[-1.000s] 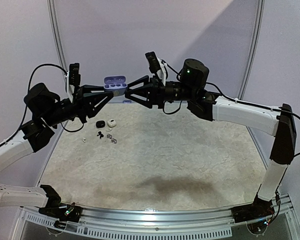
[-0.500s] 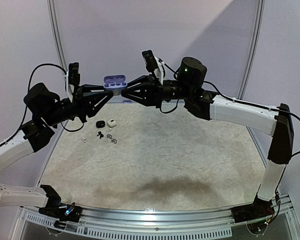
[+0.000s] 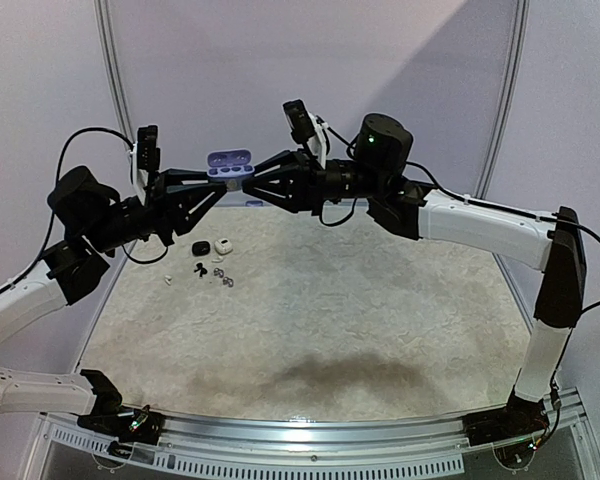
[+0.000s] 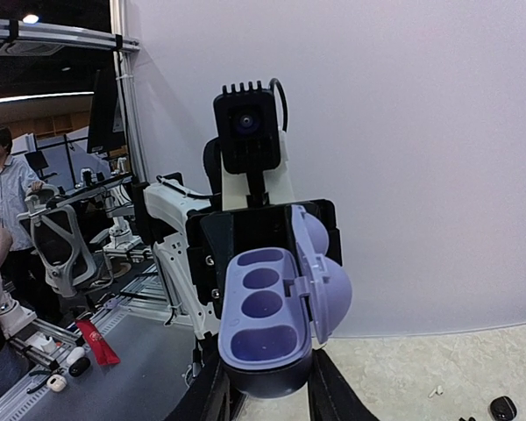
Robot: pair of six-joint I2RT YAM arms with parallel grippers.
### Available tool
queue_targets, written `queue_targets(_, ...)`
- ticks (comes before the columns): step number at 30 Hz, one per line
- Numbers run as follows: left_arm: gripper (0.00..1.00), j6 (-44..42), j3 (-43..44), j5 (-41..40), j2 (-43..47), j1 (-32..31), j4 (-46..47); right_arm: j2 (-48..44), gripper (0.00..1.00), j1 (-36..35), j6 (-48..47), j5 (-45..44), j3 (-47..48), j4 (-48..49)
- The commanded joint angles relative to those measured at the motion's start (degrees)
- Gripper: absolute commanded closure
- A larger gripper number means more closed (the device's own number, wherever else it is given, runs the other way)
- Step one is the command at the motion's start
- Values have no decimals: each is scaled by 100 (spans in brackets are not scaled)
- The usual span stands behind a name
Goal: Insert the wireless bluetooth earbuds into the charging case
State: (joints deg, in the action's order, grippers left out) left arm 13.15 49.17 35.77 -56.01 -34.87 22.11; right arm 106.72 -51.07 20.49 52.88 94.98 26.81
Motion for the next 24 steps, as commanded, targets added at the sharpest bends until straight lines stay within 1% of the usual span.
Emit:
queue_targets(1,100,-79,-113,104,-68,-81,13,145,69,-74,86,47,135,100)
queue_targets(4,100,-100,-118,121,-69,-81,5,148,70,-78,85,55,143,97)
queue_targets(8,100,-119,-135,123,-77,-85,-21,148,66,-76,87,47,144,116)
queue_targets(12,100,-135,-144,124,-85,-98,-7,148,65,-75,90,37,152,106)
queue_targets(13,100,-136,-144,123,-87,-100,2,155,67,-78,94,45,152,101)
queue_targets(16,100,-144,-136,115,-86,-105,21,163,77,-77,87,55,152,65)
queue_targets(17,100,-144,-136,115,-91,-107,22,165,78,-71,79,62,152,57)
queue_targets(24,100,-150,-127,82,-86,-107,113,164,76,-76,43,29,147,-81)
